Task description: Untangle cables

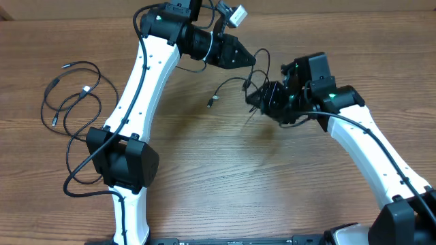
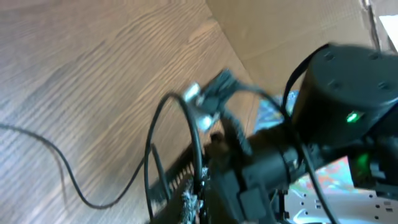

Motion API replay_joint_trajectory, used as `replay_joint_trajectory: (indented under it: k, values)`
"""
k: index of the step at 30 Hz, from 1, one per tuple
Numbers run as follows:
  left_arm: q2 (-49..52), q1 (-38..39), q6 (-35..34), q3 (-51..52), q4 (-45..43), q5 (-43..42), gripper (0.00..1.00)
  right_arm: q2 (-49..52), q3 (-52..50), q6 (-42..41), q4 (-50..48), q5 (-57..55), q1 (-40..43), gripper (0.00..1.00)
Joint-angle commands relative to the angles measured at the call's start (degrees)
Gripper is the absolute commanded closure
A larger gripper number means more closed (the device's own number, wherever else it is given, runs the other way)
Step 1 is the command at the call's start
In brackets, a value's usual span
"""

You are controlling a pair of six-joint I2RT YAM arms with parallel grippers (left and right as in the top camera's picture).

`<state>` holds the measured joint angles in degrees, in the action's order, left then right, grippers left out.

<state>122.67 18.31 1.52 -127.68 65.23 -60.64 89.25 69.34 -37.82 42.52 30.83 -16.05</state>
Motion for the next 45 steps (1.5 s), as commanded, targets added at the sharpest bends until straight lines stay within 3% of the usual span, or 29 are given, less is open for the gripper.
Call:
replay_joint_trajectory:
  k: [1,9,12,16,19,22,25,27,30,33,39,45]
  values:
    - [-1.9,0.1,-0.7,-1.0,-4.0,-4.9,0.96,0.2,1.1,0.6,3.3,-0.4,-1.4,0.46]
    - [-1.9,0.6,-9.2,-1.0,-13.4,-14.4,0.96,0.2,1.1,1.7,7.0,-6.4,-1.6,0.45]
    - [-1.9,0.6,-9.3,-1.0,-12.2,-12.4,0.96,0.2,1.1,2.3,6.5,-10.0,-1.6,0.45]
    - [-1.9,-0.3,-4.9,-1.0,-5.7,4.3,0.96,0.2,1.1,2.3,8.8,-17.4,-1.4,0.46]
    - [-1.9,-1.4,-4.7,-1.0,-1.9,22.0,0.96,0.2,1.1,2.3,12.6,-21.3,-1.5,0.56]
    - [-1.9,-2.3,-7.8,-1.0,1.8,39.9,0.96,0.2,1.1,5.0,14.7,-22.2,-1.5,0.64]
    - [-1.9,-3.1,-10.1,-1.0,6.7,52.7,0.96,0.2,1.1,6.3,15.3,-22.3,-1.4,0.65]
    - [-1.9,-3.5,-11.1,-1.0,10.1,57.9,0.96,0.2,1.1,6.2,15.1,-22.5,-1.4,0.63]
    - [-1.9,-3.7,-12.9,-1.0,14.3,63.9,0.96,0.2,1.1,6.2,14.3,-22.5,-1.4,0.53]
    - [-1.9,-3.7,-15.6,-1.0,17.2,71.9,0.96,0.2,1.1,6.2,14.3,-22.5,-1.4,0.52]
    - [-3.8,-5.0,-17.6,-1.0,18.0,79.6,0.96,0.2,1.1,6.2,17.0,-24.9,0.4,0.52]
    - [-10.6,-12.0,-18.5,-1.0,18.1,86.9,0.96,0.2,1.1,7.9,20.5,-25.8,6.8,0.52]
